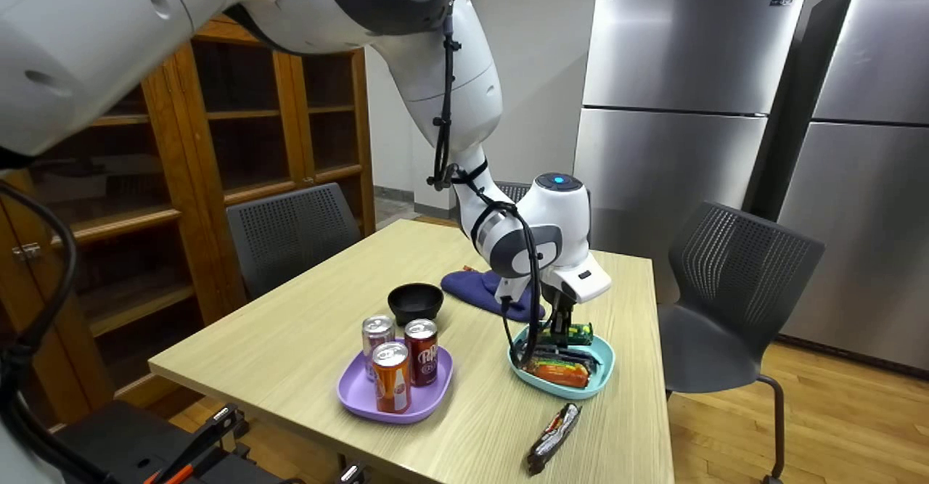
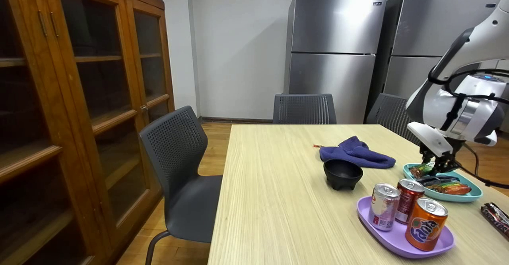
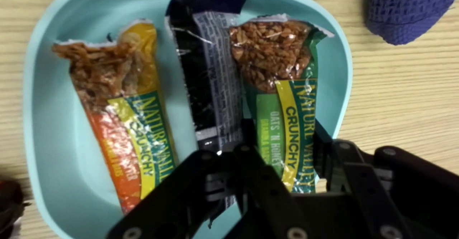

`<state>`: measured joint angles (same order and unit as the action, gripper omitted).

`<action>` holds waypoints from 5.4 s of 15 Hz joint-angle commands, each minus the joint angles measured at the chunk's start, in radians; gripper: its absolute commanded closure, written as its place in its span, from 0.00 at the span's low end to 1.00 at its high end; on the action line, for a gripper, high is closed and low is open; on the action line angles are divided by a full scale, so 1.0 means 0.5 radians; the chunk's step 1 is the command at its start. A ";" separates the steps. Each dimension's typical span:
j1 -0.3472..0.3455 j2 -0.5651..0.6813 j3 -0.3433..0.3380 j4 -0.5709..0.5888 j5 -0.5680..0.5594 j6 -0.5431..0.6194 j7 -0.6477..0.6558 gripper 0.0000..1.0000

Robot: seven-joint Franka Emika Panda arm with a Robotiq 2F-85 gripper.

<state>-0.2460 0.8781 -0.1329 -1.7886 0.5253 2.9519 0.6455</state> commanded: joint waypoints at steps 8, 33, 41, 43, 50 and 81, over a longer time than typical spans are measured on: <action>-0.059 -0.040 0.065 0.034 0.041 0.034 -0.020 0.00; -0.140 -0.902 -0.170 -0.996 -0.766 -0.308 -1.309 0.00; -0.102 -0.919 -0.283 -1.145 -1.043 -0.317 -1.375 0.00; -0.087 -0.898 -0.307 -1.145 -1.072 -0.309 -1.343 0.00; -0.066 -0.801 -0.306 -1.084 -1.106 -0.322 -1.350 0.00; -0.300 -0.294 -0.094 -0.482 -0.923 -0.742 -1.431 0.26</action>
<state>-0.3598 0.7252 -0.2075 -2.0624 0.0335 2.6265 -0.0293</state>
